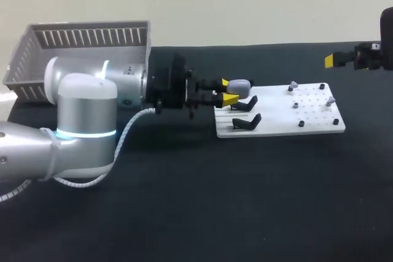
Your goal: Pick up each earbud case from the left stands, insert the matching earbuds, close the lid, and place the case in the box.
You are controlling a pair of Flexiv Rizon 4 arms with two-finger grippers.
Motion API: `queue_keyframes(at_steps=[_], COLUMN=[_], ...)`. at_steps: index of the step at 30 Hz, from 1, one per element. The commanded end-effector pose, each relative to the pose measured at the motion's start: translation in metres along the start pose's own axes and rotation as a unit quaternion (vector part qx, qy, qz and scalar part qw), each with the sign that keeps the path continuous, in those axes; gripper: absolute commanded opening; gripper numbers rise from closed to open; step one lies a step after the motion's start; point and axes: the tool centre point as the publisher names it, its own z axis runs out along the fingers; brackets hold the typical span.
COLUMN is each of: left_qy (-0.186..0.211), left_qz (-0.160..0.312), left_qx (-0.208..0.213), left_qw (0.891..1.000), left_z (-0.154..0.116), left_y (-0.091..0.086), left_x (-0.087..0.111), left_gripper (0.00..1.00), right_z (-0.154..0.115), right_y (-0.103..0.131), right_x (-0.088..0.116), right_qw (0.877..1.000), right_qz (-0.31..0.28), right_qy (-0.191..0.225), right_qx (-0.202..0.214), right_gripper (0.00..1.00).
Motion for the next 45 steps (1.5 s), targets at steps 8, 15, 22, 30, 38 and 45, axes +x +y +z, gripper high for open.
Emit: queue_keyframes(at_steps=[8, 15, 22, 30, 38, 45], left_qy=[0.005, 0.011, 0.011, 0.011, 0.011, 0.011], left_qz=[0.002, 0.007, 0.008, 0.008, 0.008, 0.008], left_qx=[0.024, 0.035, 0.037, 0.037, 0.037, 0.037], left_qw=[1.0, 0.999, 0.999, 0.999, 0.999, 0.999], left_z=[0.003, 0.005, 0.006, 0.006, 0.006, 0.006], left_y=[0.005, 0.005, 0.004, 0.004, 0.004, 0.004], left_x=[0.002, 0.001, 0.001, 0.001, 0.001, 0.001], left_gripper=[0.0, 0.0, 0.0, 0.0, 0.0, 0.0], right_z=[0.0, 0.0, 0.0, 0.0, -0.014, -0.032], right_y=[0.0, 0.0, 0.0, 0.0, 0.02, 0.073], right_x=[0.0, 0.0, 0.0, 0.0, 0.012, 0.032], right_qw=[1.0, 1.0, 1.0, 1.0, 1.0, 0.996], right_qz=[0.0, 0.0, 0.0, 0.0, -0.022, -0.091], right_qy=[0.0, 0.0, 0.0, 0.0, -0.009, 0.004], right_qx=[0.001, 0.001, 0.001, 0.001, -0.005, -0.005], right_gripper=[1.0, 1.0, 1.0, 1.0, 1.0, 1.0])
